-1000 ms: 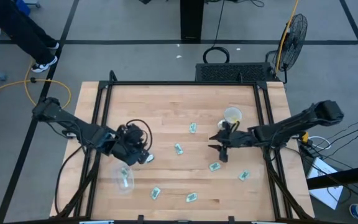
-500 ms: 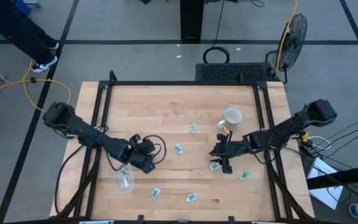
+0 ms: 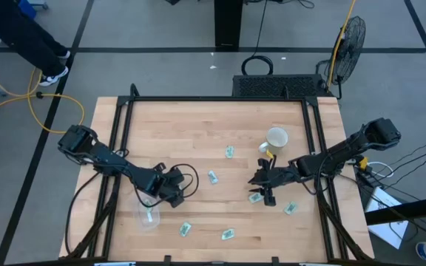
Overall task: Pick and place Stevia / Truvia into bins
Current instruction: Put the truvia packet into the transparent bin
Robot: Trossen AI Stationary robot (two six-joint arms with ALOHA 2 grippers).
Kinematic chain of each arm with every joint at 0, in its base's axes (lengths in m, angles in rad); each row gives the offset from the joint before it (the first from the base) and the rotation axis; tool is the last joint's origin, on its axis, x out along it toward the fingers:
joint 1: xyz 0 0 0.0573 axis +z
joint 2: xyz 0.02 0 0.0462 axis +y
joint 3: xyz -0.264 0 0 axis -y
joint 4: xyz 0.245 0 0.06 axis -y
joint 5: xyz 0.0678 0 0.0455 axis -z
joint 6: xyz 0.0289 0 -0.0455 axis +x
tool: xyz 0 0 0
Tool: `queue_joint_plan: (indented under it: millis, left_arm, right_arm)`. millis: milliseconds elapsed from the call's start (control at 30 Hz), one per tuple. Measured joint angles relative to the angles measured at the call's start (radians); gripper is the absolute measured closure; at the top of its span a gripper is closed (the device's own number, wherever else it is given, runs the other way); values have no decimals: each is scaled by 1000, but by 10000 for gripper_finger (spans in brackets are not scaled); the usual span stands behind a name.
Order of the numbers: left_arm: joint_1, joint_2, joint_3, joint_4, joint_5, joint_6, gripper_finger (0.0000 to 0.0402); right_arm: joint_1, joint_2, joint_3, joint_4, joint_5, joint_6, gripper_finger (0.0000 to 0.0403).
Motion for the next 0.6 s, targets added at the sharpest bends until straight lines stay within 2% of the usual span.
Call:
queue_joint_plan:
  millis: [133,300,400,500,600]
  left_arm:
    - [0,0,0,-12,5,16,298]
    - [0,-1,0,-31,1,50,387]
    - [0,-6,7,-50,2,68,394]
    - [-2,-12,89,-181,12,96,398]
    - [-10,-22,229,-419,11,43,398]
  right_arm:
    - [0,0,0,0,0,0,250]
    - [0,0,0,-3,0,0,250]
    - [0,0,0,-3,0,0,250]
    - [0,0,0,-3,0,0,250]
    - [0,0,0,-3,0,0,250]
